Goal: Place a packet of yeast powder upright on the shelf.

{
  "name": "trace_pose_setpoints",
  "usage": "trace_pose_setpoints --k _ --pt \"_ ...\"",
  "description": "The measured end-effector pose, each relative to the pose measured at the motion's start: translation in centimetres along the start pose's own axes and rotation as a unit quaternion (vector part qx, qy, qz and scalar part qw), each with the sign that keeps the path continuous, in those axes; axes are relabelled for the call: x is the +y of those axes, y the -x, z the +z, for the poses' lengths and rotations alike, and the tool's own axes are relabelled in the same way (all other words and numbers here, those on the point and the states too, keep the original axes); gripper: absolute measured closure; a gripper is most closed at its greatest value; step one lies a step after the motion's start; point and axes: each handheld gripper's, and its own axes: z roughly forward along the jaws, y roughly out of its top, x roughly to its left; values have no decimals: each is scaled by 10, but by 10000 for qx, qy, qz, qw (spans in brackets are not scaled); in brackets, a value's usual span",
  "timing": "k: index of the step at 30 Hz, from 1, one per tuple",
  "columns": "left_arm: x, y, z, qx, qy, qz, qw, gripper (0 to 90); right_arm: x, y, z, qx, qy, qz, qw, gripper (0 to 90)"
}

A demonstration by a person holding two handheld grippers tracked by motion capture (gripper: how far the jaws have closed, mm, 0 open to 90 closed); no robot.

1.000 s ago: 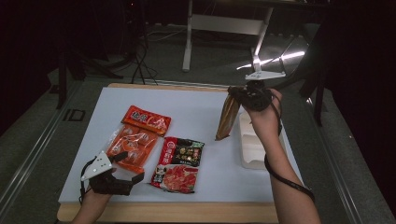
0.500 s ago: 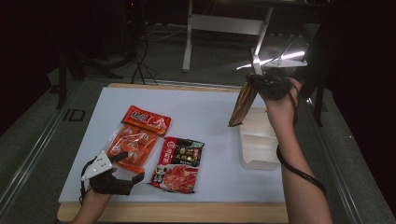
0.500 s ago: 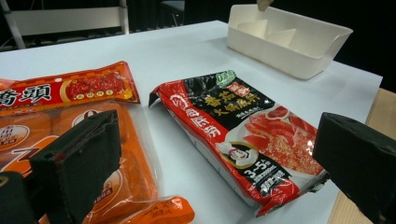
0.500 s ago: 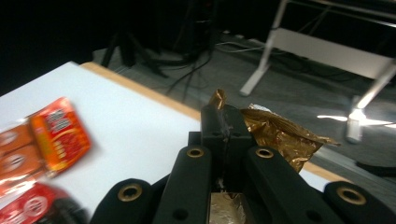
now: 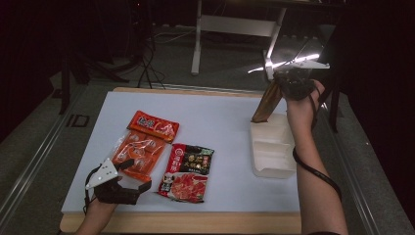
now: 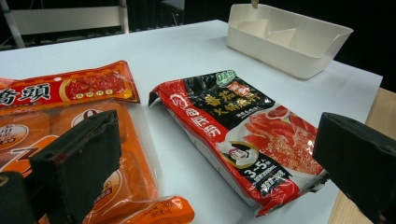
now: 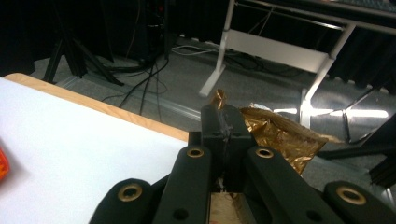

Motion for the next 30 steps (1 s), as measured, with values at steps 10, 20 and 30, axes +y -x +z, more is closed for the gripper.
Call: trace_pose_setpoints --k 10,20,30 --pt "0 2 1 -42 -30 43 10000 18 -18 12 27 -482 -142 14 9987 900" --pt "0 2 1 -31 -31 47 10000 18 -29 13 35 -826 -168 -86 9964 900" --pt "0 3 2 -49 -82 76 9999 18 -43 11 42 -1160 -330 -255 9924 900"
